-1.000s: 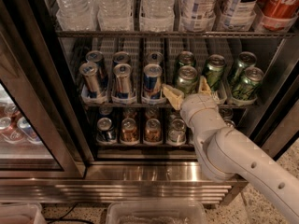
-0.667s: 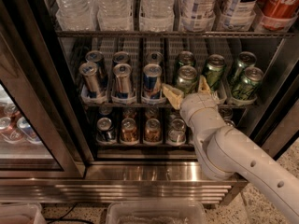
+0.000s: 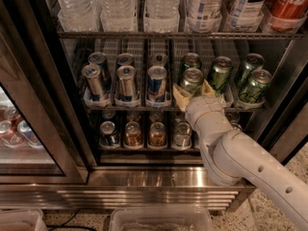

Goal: Pick green can from middle shelf of fridge

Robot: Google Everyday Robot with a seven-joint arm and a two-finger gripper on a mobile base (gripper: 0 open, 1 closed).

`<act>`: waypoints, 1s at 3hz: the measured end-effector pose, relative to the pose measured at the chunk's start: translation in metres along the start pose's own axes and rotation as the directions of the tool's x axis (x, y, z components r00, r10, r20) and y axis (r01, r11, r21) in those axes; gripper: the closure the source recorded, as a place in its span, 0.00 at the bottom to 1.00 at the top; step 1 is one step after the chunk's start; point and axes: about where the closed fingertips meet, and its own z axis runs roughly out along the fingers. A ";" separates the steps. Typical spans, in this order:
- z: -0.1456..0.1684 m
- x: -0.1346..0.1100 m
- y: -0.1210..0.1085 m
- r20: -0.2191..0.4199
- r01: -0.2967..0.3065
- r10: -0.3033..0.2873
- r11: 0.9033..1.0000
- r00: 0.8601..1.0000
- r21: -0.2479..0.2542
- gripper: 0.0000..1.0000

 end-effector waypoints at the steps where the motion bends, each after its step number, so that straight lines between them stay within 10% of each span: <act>1: 0.000 0.000 0.000 0.000 0.000 0.000 1.000 1.000 0.000 0.85; 3: 0.000 0.000 0.000 0.000 0.000 0.000 1.000 1.000 0.000 1.00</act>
Offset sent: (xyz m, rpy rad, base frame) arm 0.0000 0.0000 0.0000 0.0000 0.0000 0.0000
